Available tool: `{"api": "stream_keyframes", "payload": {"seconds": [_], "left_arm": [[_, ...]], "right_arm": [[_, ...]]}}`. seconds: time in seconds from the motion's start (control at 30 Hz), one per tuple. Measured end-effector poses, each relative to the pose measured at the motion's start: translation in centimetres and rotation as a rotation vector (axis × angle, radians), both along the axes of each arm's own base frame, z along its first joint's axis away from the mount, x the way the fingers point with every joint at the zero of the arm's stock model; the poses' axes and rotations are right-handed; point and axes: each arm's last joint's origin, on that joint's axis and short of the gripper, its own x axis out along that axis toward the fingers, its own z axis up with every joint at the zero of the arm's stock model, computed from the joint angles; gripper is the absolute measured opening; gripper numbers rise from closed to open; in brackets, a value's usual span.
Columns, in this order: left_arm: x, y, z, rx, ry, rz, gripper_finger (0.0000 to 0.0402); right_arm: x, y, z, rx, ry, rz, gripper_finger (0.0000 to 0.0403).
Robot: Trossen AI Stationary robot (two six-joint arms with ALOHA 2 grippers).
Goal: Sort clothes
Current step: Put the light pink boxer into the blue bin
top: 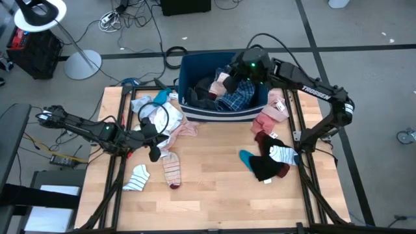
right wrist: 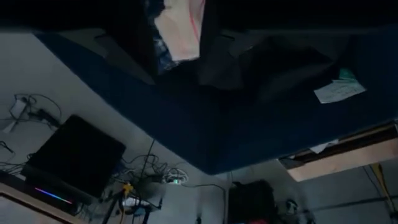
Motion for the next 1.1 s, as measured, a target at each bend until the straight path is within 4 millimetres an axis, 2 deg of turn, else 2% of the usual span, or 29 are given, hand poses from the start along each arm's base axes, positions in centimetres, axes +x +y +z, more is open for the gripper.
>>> {"api": "stream_keyframes", "payload": {"seconds": [0.2, 0.33, 0.5, 0.67, 0.87, 1.1], "left_arm": [[0.0, 0.0, 0.0, 0.0, 0.0, 0.0, 0.0005], [0.0, 0.0, 0.0, 0.0, 0.001, 0.0, 0.0005], [0.0, 0.0, 0.0, 0.0, 0.0, 0.0, 0.0005], [0.0, 0.0, 0.0, 0.0, -0.001, 0.0, 0.0005], [0.0, 0.0, 0.0, -0.004, -0.005, 0.002, 0.0005], [0.1, 0.0, 0.1, -0.008, -0.013, 0.003, 0.0005]], "right_arm": [[-2.9, 1.2, 0.7, 0.093, 0.028, -0.042, 0.0157], [-5.5, 2.8, 0.6, 0.19, 0.113, -0.067, 0.0173], [-9.3, 5.2, 0.4, 0.302, 0.236, -0.138, 0.0178], [-13.0, 6.9, 0.8, 0.271, 0.289, -0.307, 0.0173], [-15.4, 7.7, 0.7, 0.259, 0.213, -0.38, 0.0172], [-17.8, 7.3, -1.7, 0.27, 0.149, -0.589, 0.0171]]}}
